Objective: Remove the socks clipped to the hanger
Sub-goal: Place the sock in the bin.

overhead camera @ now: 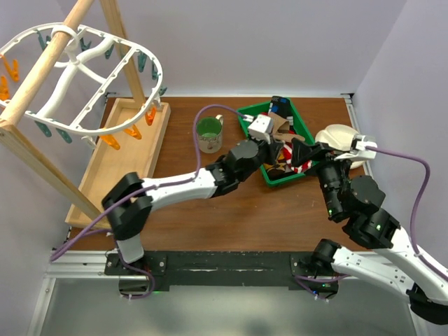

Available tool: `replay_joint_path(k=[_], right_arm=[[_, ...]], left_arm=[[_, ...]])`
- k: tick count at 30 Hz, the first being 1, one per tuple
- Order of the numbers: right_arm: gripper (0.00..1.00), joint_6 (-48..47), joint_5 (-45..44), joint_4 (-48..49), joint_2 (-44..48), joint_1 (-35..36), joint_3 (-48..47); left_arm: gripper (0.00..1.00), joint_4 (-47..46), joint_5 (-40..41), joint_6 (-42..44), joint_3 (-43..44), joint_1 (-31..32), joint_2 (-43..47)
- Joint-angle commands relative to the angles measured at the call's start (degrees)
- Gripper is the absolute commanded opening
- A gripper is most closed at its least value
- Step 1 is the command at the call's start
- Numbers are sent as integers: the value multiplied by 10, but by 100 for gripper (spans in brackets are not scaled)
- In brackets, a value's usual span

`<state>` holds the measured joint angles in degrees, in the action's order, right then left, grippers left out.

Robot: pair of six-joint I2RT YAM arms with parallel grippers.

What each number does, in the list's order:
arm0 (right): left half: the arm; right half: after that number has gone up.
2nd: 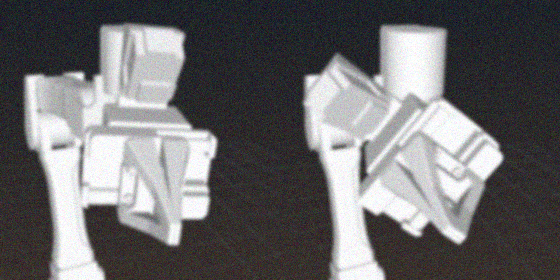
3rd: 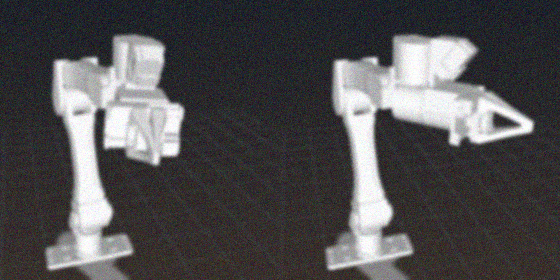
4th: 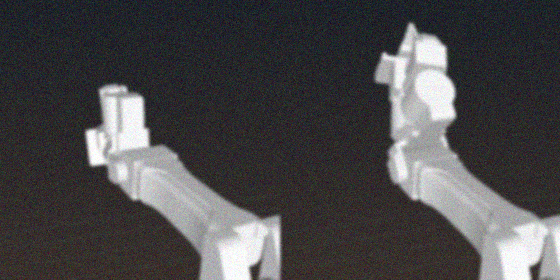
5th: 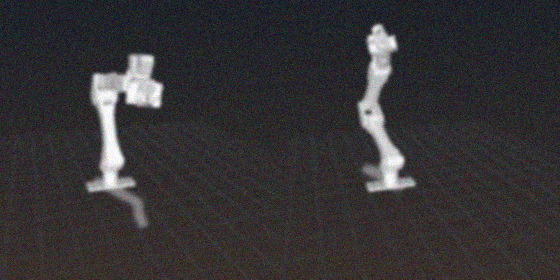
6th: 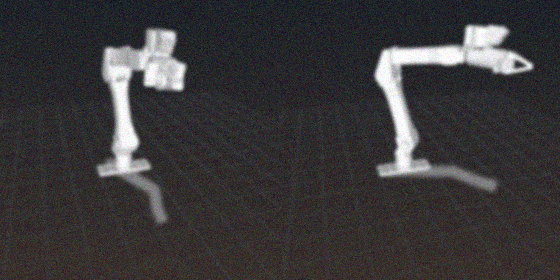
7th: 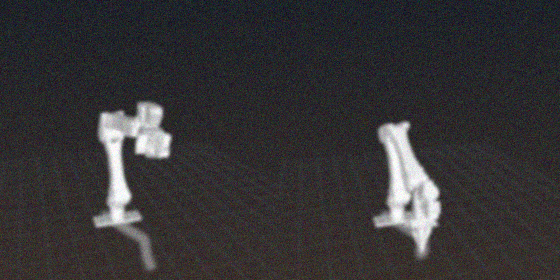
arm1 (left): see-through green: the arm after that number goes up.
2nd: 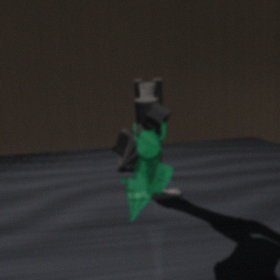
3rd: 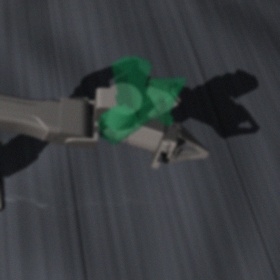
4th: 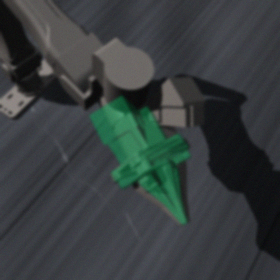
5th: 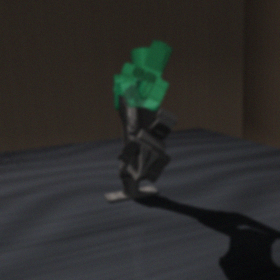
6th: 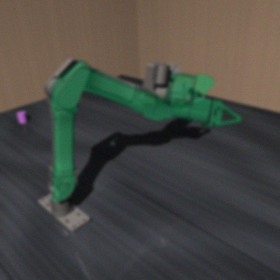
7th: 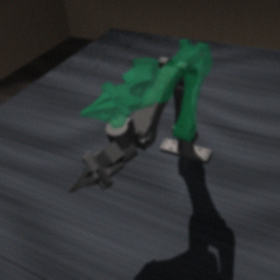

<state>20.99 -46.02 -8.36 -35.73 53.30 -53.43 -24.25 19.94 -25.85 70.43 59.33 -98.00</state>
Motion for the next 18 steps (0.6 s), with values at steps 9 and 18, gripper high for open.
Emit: replay_joint_path(k=[9,18], right_arm=[[82,-29,-65,-53,33,1,-13],[83,-30,-47,-53,11,1,-15]], left_arm=[[1,3,-134,48,339,-82,-336],[4,30,-145,23,389,-104,-446]])
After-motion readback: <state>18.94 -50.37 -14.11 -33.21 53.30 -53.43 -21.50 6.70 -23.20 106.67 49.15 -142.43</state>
